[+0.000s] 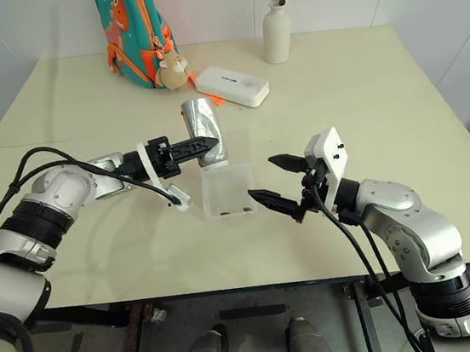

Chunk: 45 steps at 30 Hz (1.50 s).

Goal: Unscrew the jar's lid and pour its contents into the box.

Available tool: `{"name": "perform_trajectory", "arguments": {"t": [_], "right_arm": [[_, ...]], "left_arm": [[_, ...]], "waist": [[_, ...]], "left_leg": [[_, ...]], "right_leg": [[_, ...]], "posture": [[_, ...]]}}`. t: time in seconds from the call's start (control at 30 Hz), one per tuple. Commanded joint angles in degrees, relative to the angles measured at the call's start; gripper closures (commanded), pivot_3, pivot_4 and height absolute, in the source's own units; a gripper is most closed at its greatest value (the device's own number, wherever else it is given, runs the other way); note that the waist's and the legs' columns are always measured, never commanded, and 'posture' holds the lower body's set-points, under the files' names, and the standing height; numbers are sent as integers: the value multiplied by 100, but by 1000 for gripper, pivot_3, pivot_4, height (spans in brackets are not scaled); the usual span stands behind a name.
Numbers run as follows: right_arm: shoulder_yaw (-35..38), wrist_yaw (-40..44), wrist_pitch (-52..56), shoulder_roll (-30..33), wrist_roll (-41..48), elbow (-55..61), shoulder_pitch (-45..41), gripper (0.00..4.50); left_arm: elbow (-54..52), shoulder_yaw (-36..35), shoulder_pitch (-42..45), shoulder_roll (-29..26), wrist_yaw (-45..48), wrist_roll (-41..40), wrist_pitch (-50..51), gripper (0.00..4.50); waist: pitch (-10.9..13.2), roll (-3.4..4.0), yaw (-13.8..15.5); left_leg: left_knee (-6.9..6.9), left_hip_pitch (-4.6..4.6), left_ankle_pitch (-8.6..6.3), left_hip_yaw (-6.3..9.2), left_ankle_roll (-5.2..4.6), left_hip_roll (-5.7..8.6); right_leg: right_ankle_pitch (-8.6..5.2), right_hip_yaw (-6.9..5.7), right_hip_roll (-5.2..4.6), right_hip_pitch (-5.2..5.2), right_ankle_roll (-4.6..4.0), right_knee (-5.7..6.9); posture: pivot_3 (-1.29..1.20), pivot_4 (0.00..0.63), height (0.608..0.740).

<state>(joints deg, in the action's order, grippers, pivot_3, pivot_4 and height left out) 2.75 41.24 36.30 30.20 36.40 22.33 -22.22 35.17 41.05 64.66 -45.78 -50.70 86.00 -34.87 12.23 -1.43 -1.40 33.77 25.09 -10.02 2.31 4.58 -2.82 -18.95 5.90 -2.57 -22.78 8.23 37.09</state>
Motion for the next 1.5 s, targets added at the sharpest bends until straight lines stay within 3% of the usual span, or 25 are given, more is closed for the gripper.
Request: {"name": "perform_trajectory", "arguments": {"t": [0.03, 0.13, 0.27, 0.37, 0.4, 0.5, 0.6, 0.7, 1.0, 1.37, 1.5], "right_arm": [[102, -4, -132, -37, 44, 54, -51, 15], [115, 36, -141, -22, 54, 43, -29, 15], [132, 163, -149, 37, 96, 42, -11, 15], [148, 264, -228, 48, 81, 28, -15, 15], [136, 325, -297, 71, 34, 23, -24, 15], [75, 520, -540, 190, -152, -2, -47, 15], [19, 727, -721, 320, -274, -11, -23, 15], [-95, 995, -905, 531, -492, -69, 26, 15], [-182, 1434, -1291, 934, -939, -526, 108, 15], [-181, 1512, -1359, 924, -1030, -633, 111, 15], [-200, 1508, -1346, 894, -1030, -623, 92, 0]], "left_arm": [[177, -488, 80, -69, 466, -1051, -470, 2522], [351, -905, -28, -81, 1194, -2139, -923, 2522], [694, -1901, -526, 267, 3667, -5108, -955, 2522], [650, -2821, -919, 733, 5719, -7249, 317, 2522], [655, -3276, -984, 929, 6328, -7991, 1160, 2522], [795, -4404, -954, 1169, 6780, -9251, 2933, 2522], [1162, -5193, -916, 1113, 6796, -9861, 3832, 2522], [1616, -5673, -937, 944, 6677, -10035, 4016, 2522], [2954, -5942, -1207, 375, 6982, -9869, 2941, 2522], [3377, -6334, -1668, 281, 7409, -10037, 2245, 2522], [3313, -6437, -1838, 350, 7638, -10092, 2247, 1257]], "waist": [[0, 0, 0], [0, 0, -5], [-1, 2, -24], [-1, 2, -18], [0, 0, -19], [0, -2, -63], [0, -2, -117], [0, -3, -124], [-2, -7, -94], [-2, -8, -55], [-2, -8, -54]], "left_leg": [[1, 0, 0, 0, 0, 0], [3, 0, 0, 0, 0, 0], [1, -6, 1, -3, 1, -1], [8, -12, 2, -4, 2, -1], [13, -13, 4, -4, 0, -1], [31, -12, 7, -1, -4, -1], [32, -18, 7, 6, -4, -1], [32, -25, 7, 7, -5, -1], [33, -33, 7, 5, -3, -1], [27, -54, 6, -1, -1, -2], [27, -58, 7, -2, 0, -2]], "right_leg": [[0, 0, 0, 0, 0, 1], [0, 0, 0, 0, 0, 3], [-1, 1, 0, 0, -3, 12], [-7, 1, 0, 0, -14, 35], [-7, 0, 1, 1, -14, 41], [-6, 0, 3, 1, -14, 53], [-5, 0, 3, 2, -12, 63], [-5, 0, 3, 7, -12, 65], [-5, -1, 3, 16, -12, 61], [-6, 0, 2, 29, -15, 60], [-5, 1, 2, 32, -17, 60]], "posture": [[0, 150, 740], [0, 150, 740], [0, 150, 740], [0, 150, 740], [0, 150, 740], [0, 150, 740], [0, 150, 740], [0, 150, 740], [0, 150, 740], [0, 150, 740], [0, 150, 740]]}}
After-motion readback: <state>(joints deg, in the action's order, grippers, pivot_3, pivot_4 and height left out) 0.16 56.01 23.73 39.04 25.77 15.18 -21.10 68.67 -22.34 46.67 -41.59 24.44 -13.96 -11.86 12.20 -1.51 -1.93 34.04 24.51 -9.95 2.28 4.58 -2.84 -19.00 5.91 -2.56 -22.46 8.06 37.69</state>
